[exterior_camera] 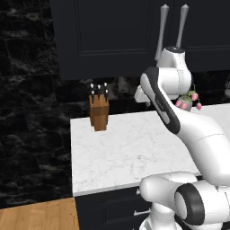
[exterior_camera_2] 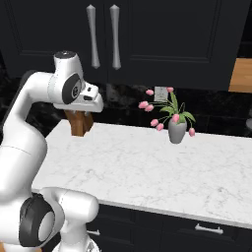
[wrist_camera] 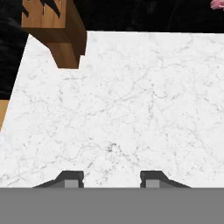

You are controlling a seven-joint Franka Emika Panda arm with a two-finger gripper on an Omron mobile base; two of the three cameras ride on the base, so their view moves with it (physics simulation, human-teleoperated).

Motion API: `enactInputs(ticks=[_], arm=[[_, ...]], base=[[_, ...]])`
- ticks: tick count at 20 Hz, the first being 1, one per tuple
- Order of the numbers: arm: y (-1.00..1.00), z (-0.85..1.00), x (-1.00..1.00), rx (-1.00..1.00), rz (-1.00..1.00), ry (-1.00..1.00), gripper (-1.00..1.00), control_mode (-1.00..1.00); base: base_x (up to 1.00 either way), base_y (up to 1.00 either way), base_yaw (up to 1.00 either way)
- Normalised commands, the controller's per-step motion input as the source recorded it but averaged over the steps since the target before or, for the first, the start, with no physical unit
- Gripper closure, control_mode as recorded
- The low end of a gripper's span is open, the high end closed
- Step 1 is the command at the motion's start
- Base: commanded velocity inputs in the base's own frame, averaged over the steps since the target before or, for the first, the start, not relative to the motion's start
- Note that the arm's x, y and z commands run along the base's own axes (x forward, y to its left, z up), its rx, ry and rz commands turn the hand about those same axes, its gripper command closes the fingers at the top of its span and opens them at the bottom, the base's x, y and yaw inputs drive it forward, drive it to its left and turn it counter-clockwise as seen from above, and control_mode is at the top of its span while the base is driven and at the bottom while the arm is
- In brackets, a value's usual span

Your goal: Navigate to the microwave.

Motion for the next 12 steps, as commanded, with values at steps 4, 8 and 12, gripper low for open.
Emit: enactInputs(ticks=[4,8,12], arm=[[0.0,-0.01,-0.55,0.0,0.0,0.0,-1.0,-1.0],[0.0,-0.11,-0.99,0.0,0.0,0.0,-1.0,-1.0],[0.0,-0.08,-0.96,0.0,0.0,-0.01,-1.0,-1.0]], base=[[0.0,0.0,0.0],[0.0,0.0,0.0],[0.0,0.0,0.0]])
